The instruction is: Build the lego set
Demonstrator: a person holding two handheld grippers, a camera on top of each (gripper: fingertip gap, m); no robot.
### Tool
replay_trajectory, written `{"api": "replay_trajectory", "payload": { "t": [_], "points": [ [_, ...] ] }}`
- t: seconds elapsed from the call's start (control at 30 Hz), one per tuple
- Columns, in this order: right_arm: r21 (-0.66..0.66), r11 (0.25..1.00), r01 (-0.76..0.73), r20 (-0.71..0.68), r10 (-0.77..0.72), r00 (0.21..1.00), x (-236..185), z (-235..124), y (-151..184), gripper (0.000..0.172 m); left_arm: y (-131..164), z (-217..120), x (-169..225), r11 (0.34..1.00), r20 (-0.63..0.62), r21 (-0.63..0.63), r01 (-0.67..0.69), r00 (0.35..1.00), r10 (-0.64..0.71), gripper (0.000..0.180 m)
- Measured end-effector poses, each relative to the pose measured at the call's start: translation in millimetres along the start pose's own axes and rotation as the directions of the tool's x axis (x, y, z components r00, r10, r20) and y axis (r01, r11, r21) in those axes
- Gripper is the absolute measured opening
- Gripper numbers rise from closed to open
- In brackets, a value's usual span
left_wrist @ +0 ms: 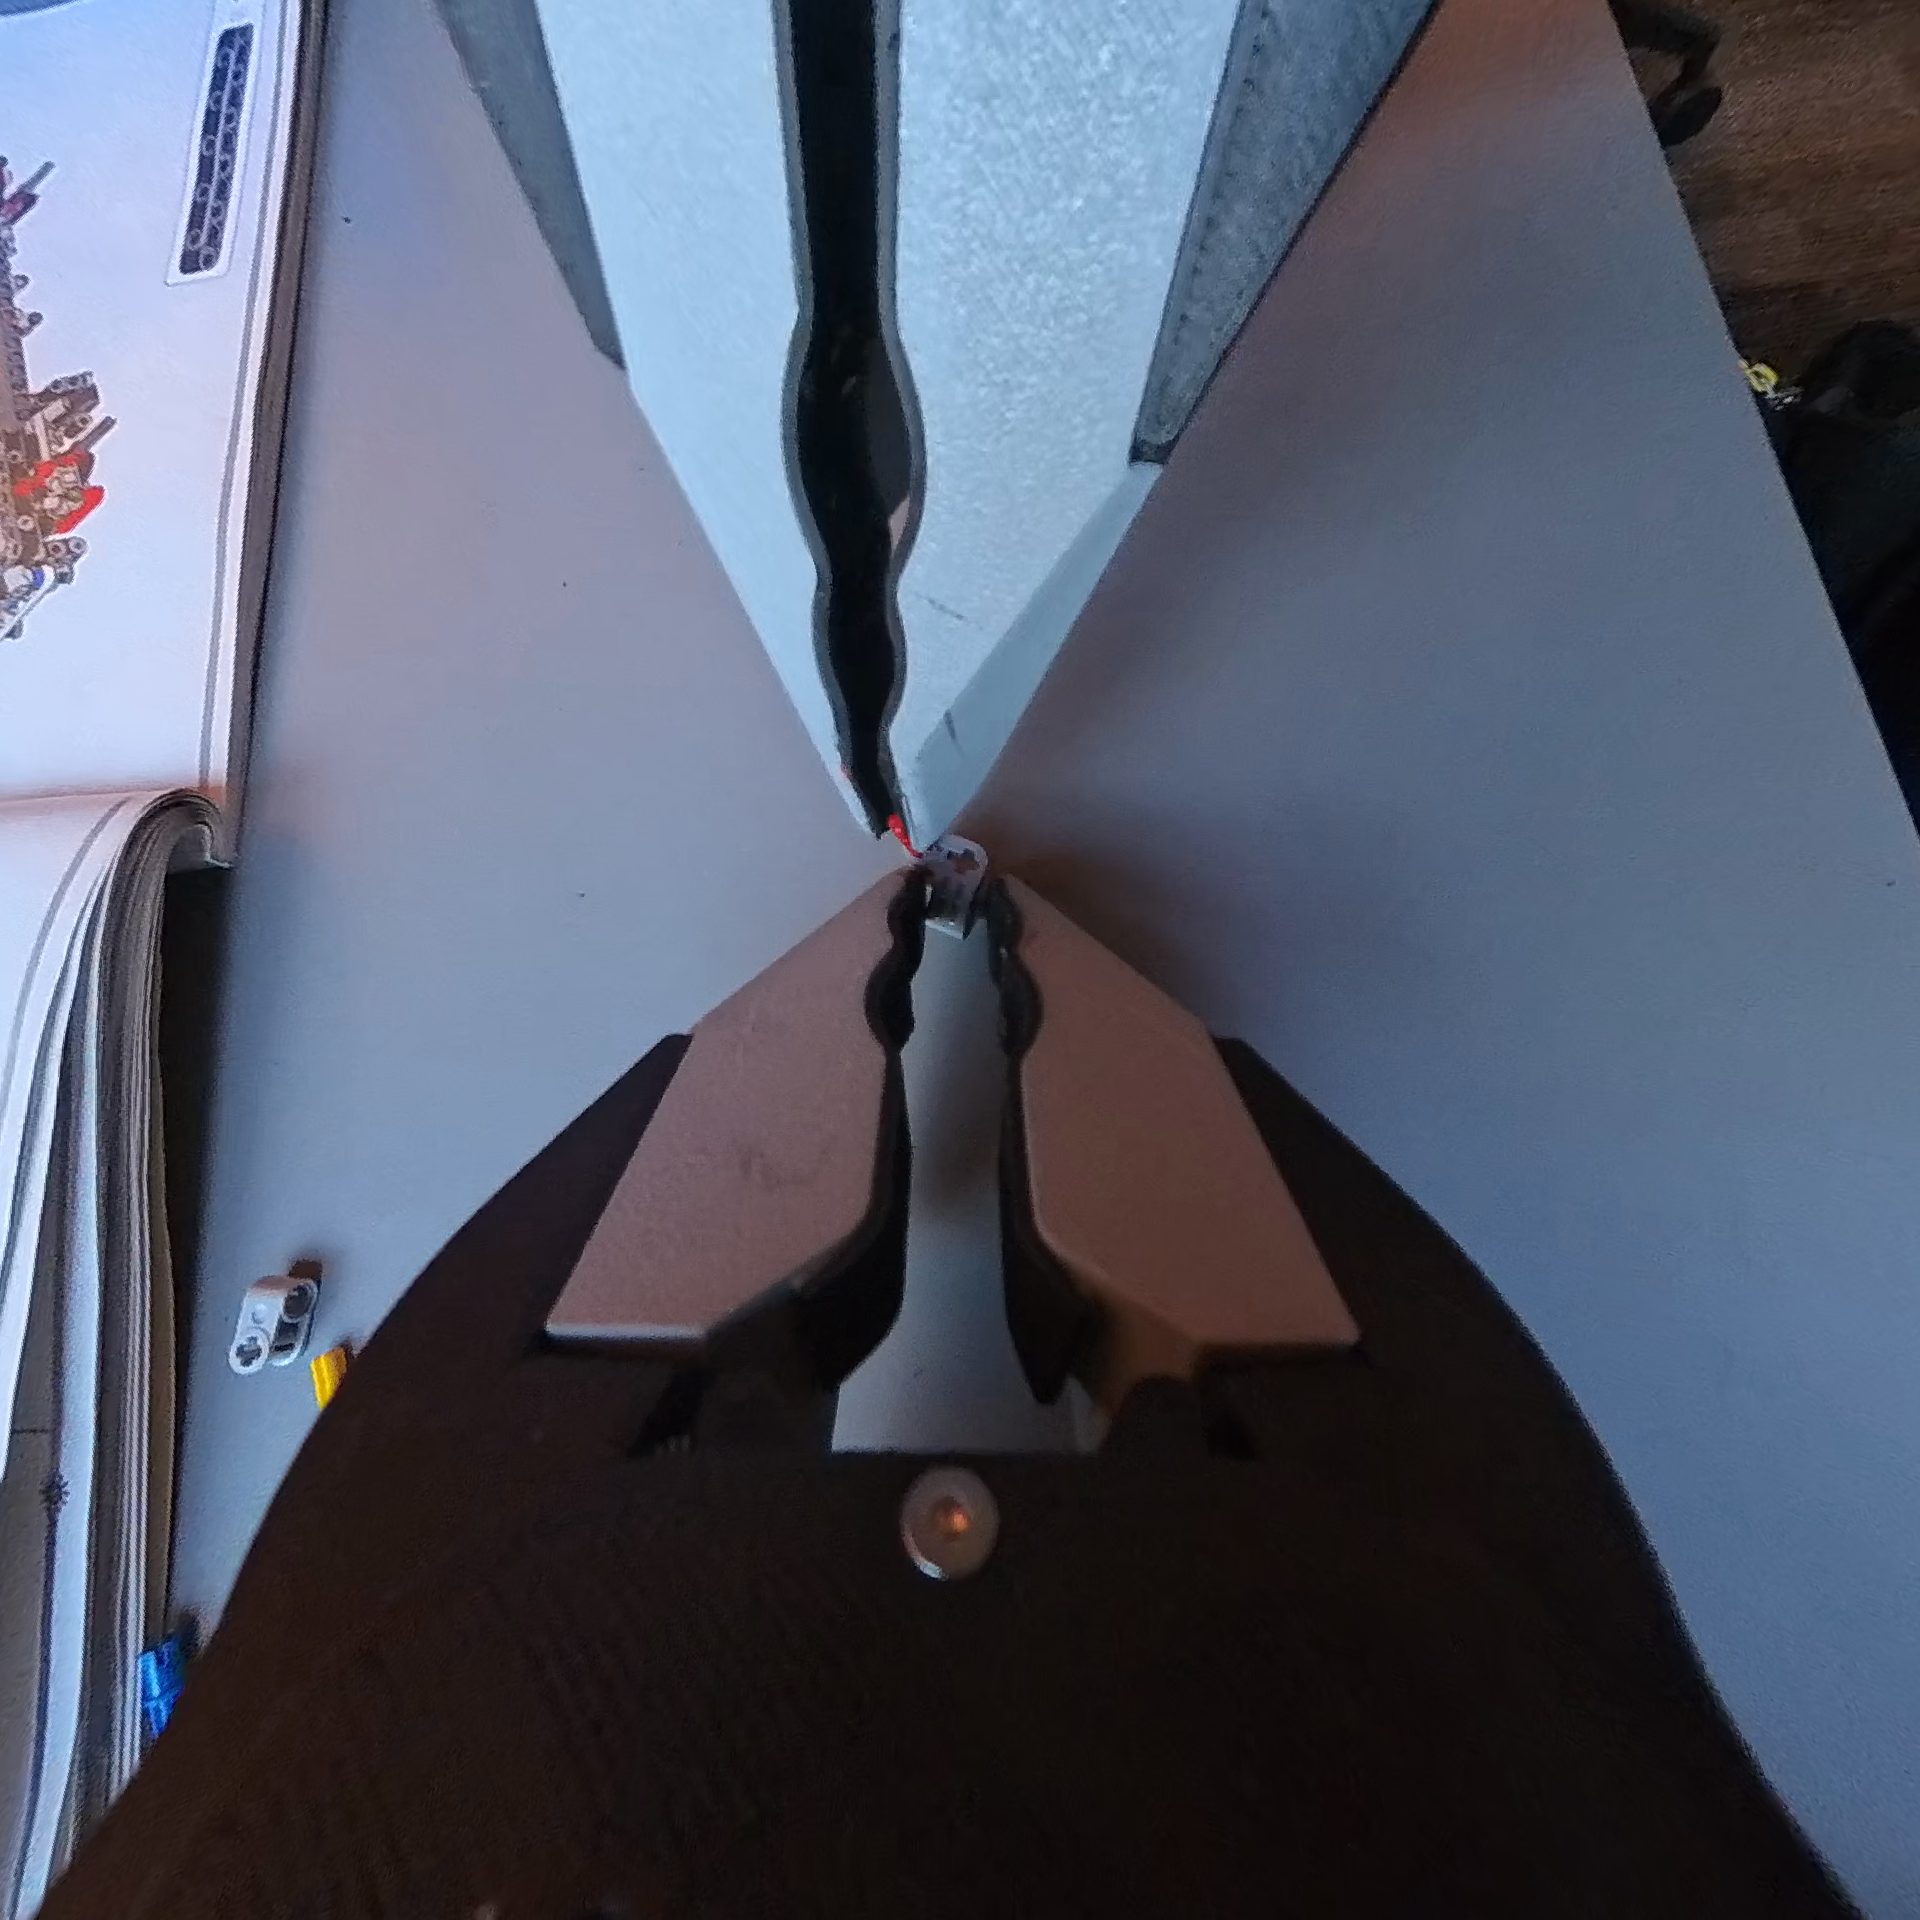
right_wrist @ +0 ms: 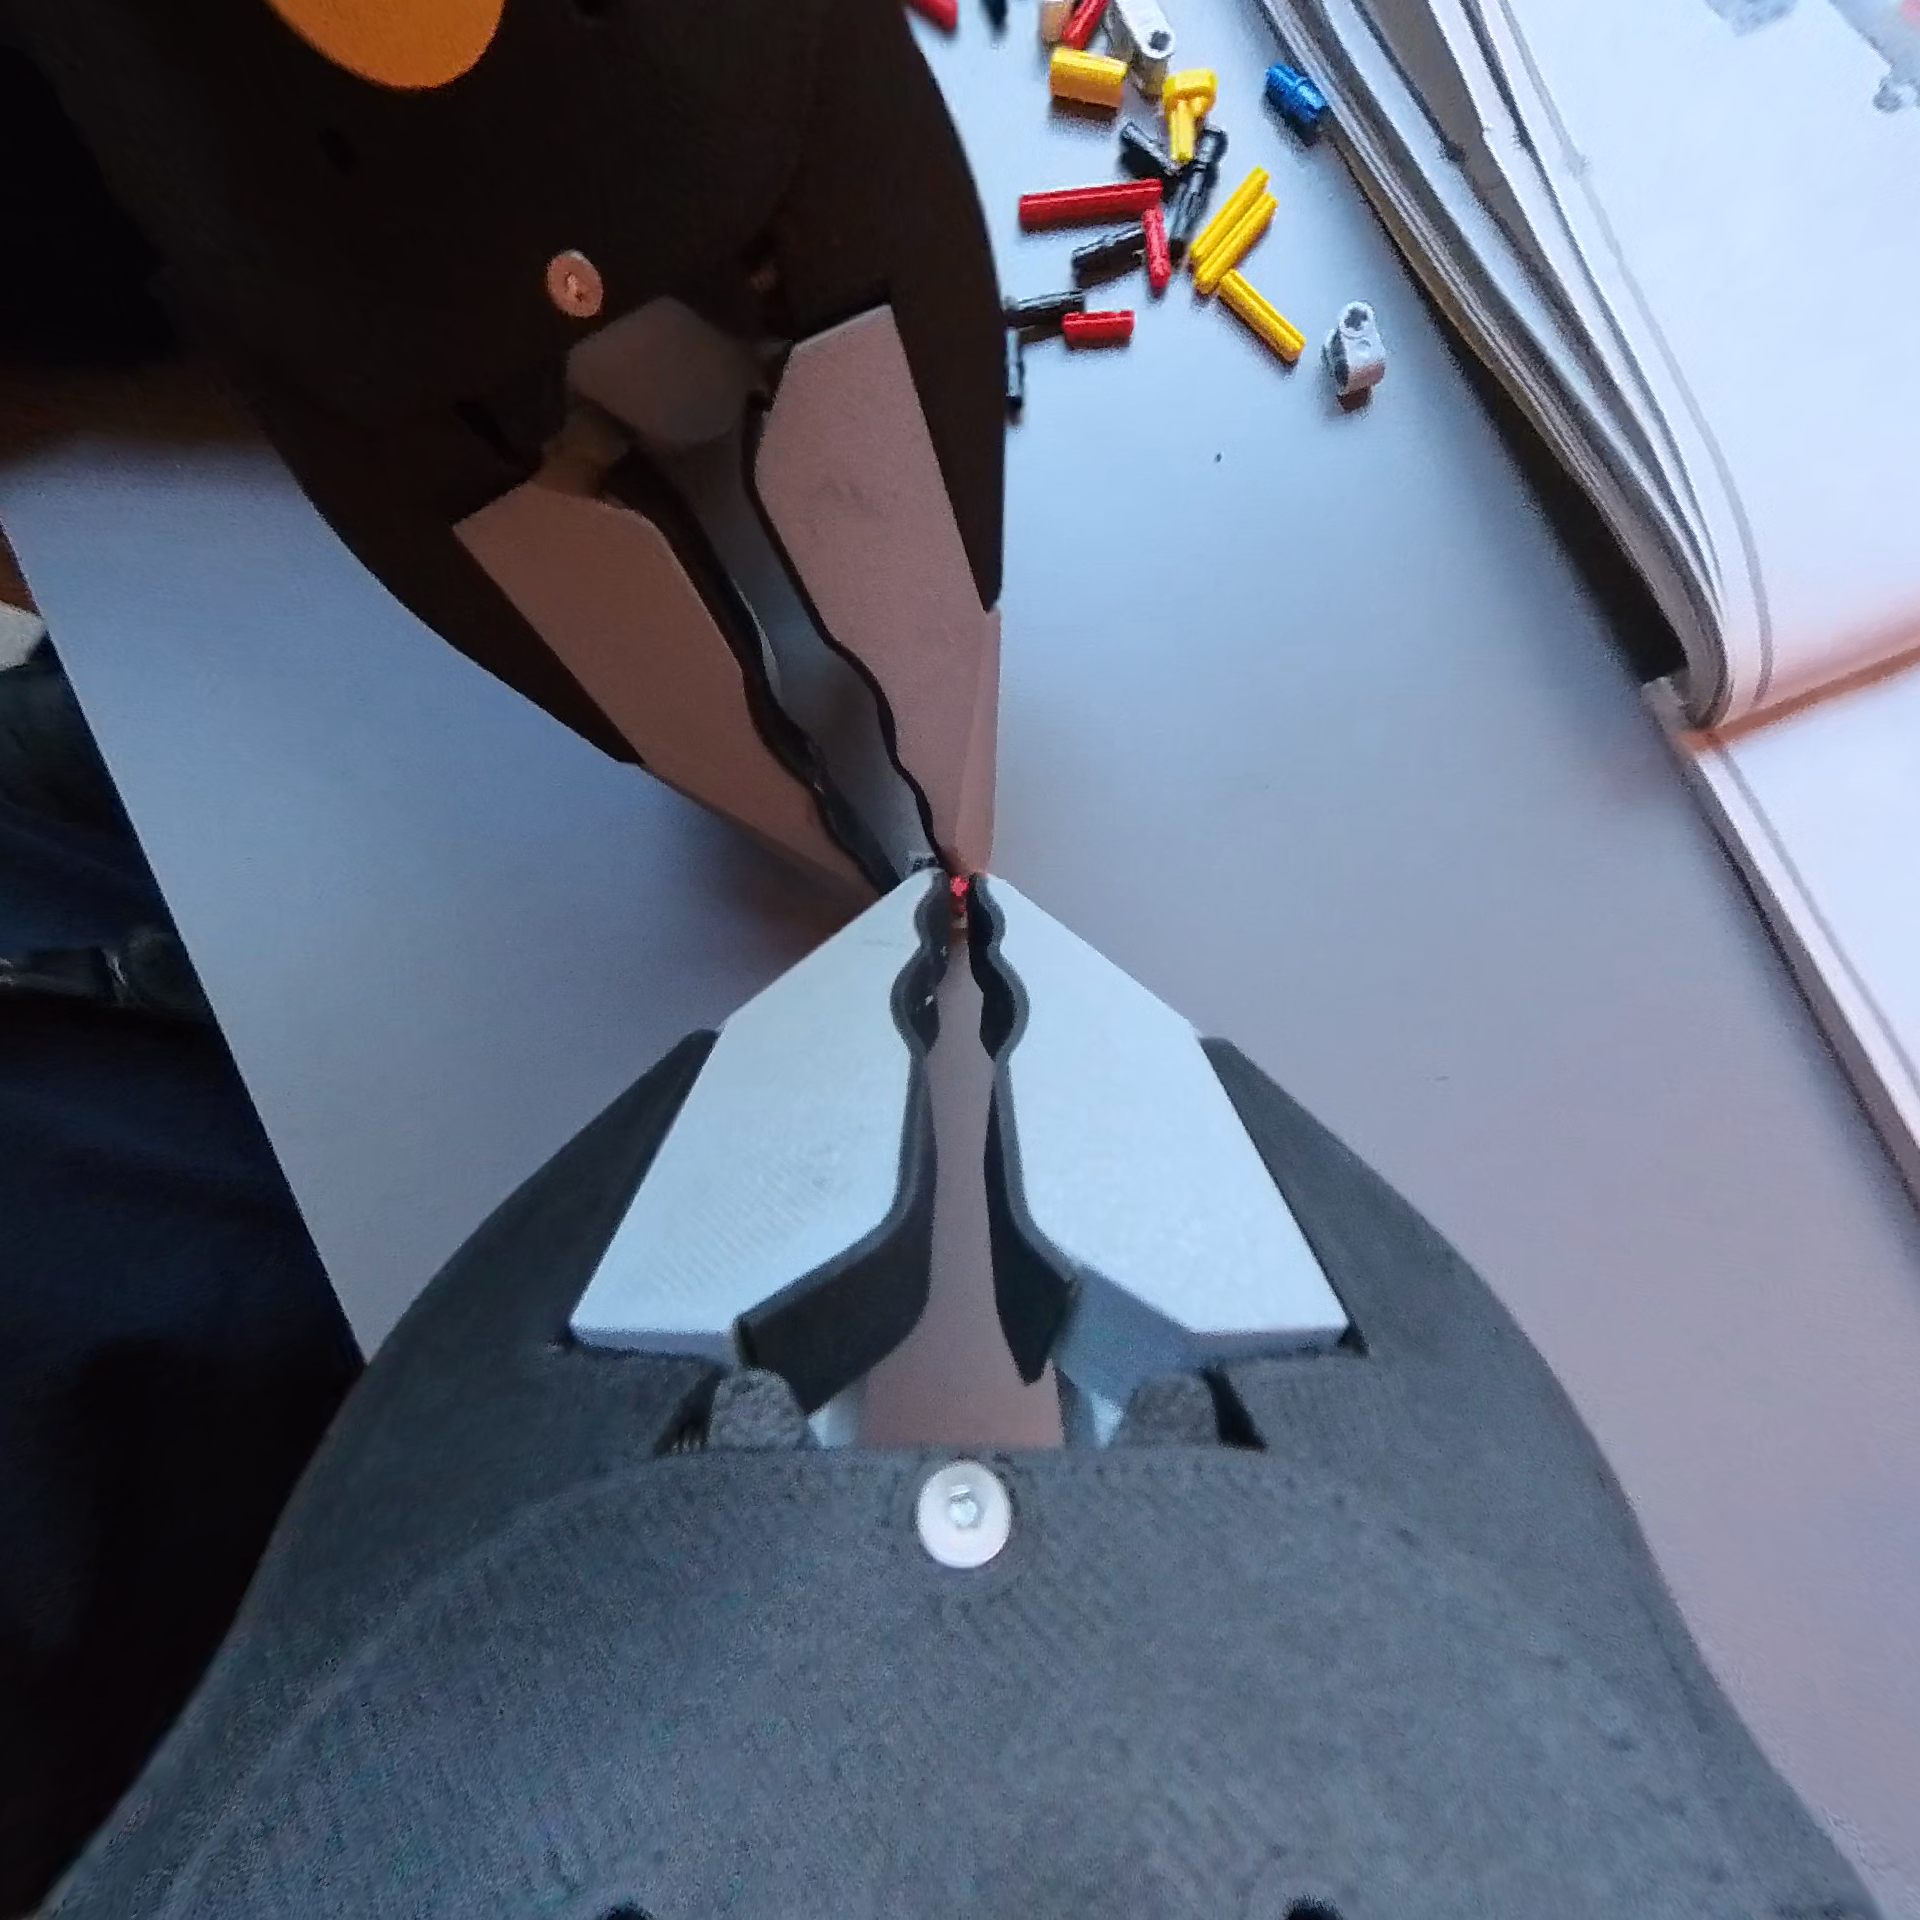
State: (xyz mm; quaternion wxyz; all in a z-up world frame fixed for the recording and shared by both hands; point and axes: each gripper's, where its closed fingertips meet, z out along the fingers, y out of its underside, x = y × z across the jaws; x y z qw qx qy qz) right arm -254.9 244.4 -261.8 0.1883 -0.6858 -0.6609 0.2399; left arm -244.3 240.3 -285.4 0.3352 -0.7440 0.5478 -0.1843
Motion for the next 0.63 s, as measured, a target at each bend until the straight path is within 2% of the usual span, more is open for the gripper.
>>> {"api": "replay_trajectory", "payload": {
  "t": [0.03,0.27,0.63],
  "points": [
    [0.011,1.000,-0.021,0.002,0.021,1.000,-0.2,0.0,0.0,0.000,0.0,0.0,0.0,1.000,0.000,0.000,0.001,1.000,-0.001,0.010],
    [0.051,0.994,-0.097,-0.013,0.098,0.995,1.4,-2.4,4.9,0.000,-0.3,0.3,0.0,1.000,0.002,-0.001,0.004,1.000,-0.004,0.010],
    [-0.012,0.998,0.055,-0.073,-0.056,0.996,1.5,-2.7,7.5,0.000,-0.6,0.3,0.0,1.000,0.006,-0.002,0.000,1.000,0.000,0.010]
  ]
}}
